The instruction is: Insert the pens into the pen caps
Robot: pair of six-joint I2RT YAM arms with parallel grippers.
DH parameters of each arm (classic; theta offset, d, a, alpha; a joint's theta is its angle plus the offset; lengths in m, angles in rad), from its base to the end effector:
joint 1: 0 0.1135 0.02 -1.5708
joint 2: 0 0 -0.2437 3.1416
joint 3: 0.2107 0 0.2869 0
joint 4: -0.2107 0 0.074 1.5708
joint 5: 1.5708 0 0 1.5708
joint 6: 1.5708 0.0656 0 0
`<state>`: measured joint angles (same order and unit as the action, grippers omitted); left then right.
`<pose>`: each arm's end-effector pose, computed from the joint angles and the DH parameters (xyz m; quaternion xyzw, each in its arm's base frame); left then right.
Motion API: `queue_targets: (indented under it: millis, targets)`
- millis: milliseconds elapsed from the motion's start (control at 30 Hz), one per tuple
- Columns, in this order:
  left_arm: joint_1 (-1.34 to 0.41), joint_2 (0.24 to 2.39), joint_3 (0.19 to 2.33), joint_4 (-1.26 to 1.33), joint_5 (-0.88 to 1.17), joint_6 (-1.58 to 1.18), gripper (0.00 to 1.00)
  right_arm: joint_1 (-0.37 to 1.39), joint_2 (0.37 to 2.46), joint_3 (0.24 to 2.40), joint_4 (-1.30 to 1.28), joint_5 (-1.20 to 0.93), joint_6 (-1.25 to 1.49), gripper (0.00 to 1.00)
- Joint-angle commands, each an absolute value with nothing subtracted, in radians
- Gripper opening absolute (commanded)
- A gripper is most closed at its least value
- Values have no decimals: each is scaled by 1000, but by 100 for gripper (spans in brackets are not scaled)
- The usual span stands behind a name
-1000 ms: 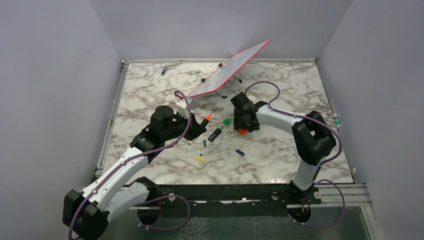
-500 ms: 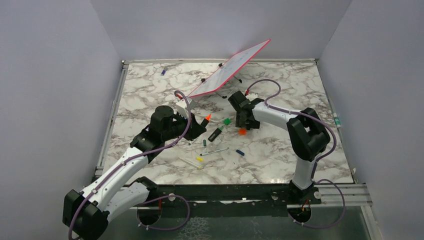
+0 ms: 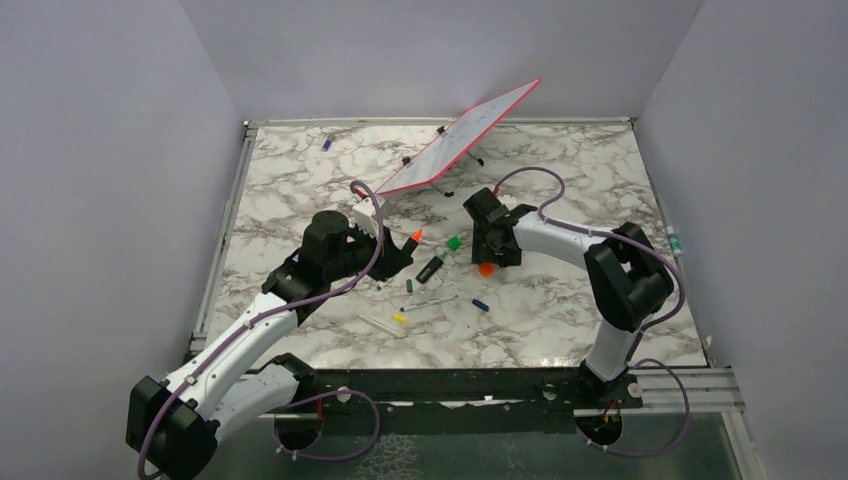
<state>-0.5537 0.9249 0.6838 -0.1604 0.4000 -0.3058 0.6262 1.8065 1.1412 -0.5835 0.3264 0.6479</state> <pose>0.2280 -0.1710 0.2469 0.2099 0.7975 -0.3760 0.4227 0.3184 0.2043 0.0953 0.0366 0.9736 -0.0348 0.2225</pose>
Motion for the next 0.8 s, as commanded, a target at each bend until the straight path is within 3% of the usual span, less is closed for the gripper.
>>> queue_targets:
  millis: [0,133,333,567,767]
  targets:
    - [-554,929,683,-152,400,-302,0,628,1798,1072,-632,227,612,66]
    - [-554,931,683,-152,400,-304,0,628,1781,1054,-630,224,625,63]
    - [-554,936,685,-152,400,-304,0,629,1795,1045,-601,203,647,50]
    - [-554,942,683,-151,402,-316,0,629,1806,1022,-558,191,709,42]
    - [-554,965,673,-120,441,-375,0,628,1721,976,-502,230,785,34]
